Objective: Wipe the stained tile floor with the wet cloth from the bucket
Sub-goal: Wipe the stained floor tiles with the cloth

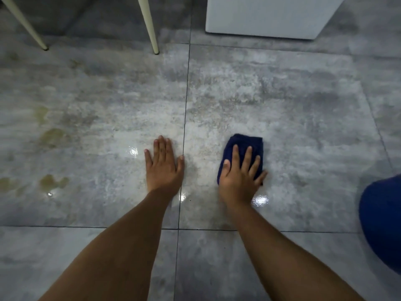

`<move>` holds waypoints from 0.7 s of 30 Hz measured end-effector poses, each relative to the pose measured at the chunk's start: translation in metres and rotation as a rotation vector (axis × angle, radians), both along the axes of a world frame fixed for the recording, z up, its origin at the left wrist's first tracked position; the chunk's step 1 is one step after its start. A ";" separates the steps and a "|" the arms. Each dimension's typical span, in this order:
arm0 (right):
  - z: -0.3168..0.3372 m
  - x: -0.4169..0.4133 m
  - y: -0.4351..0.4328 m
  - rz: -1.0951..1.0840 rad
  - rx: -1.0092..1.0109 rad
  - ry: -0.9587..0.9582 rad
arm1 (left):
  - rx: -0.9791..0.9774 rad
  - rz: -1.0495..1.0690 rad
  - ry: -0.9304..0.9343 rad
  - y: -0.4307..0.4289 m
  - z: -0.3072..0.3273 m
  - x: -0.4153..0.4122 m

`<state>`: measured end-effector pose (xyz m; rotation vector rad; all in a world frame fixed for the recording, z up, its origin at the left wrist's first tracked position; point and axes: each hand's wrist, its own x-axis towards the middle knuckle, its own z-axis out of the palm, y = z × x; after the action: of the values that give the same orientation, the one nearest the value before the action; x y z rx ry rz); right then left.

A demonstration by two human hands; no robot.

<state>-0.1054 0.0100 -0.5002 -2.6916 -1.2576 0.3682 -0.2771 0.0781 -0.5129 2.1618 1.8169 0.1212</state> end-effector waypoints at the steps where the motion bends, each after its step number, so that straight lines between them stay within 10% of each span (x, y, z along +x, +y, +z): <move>1: 0.001 0.016 0.009 0.023 -0.004 -0.014 | 0.001 0.000 -0.003 0.003 0.001 0.002; 21: -0.003 -0.032 -0.035 -0.132 0.006 0.012 | -0.036 0.028 0.022 -0.004 0.000 -0.019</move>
<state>-0.1375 -0.0251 -0.5035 -2.7436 -1.0688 0.3626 -0.2965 0.0745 -0.5126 2.1217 1.8475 0.0704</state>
